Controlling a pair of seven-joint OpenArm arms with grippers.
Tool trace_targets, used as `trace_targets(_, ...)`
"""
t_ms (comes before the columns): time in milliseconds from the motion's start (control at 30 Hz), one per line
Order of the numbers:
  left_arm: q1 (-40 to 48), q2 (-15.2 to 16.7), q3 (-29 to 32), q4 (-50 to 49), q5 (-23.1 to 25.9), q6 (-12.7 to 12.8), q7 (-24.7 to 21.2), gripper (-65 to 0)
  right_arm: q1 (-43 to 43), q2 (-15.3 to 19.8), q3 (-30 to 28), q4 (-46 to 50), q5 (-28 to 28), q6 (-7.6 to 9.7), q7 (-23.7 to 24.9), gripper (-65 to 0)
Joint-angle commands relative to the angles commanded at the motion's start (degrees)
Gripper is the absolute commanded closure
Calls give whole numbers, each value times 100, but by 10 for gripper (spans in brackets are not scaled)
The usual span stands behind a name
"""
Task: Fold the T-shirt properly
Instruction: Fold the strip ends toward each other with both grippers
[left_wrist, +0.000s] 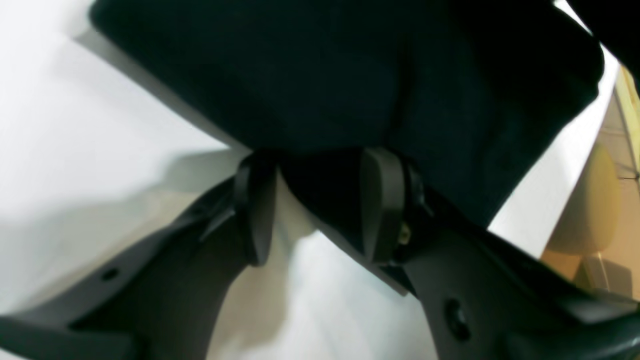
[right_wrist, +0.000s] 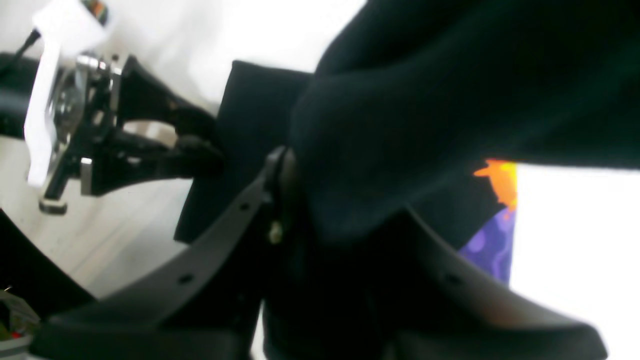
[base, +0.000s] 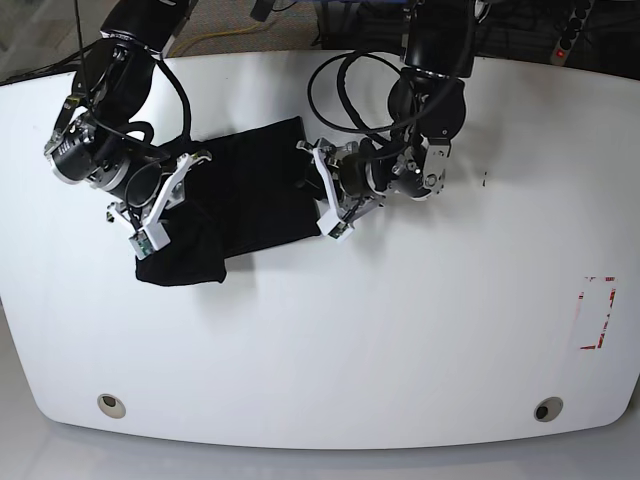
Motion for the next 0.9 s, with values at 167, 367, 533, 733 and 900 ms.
trace_targets(167,26,0,0,0,-18,0,0,-250,0,0,-466,-141,-202,0,163,-33)
trace_targets(367,35,0,0,0,-18,-9,-62,-250,0,-26,-1231,-431,-1134,0,901,-40)
trace_targets(533,44,0,0,18,-26,-44,-334,-251,79,-35,-1530,-466,-1829,0,1182,-273)
trace_targets(733,44,0,0,26,-44,-44,-484,-251,105,-26,-1538,-352,-1855,0,1182,-595)
trace_targets(900,26,0,-35,35,-598,-44,-492,-251,79,-26,-1538,-9,-1855,0,1165,-623)
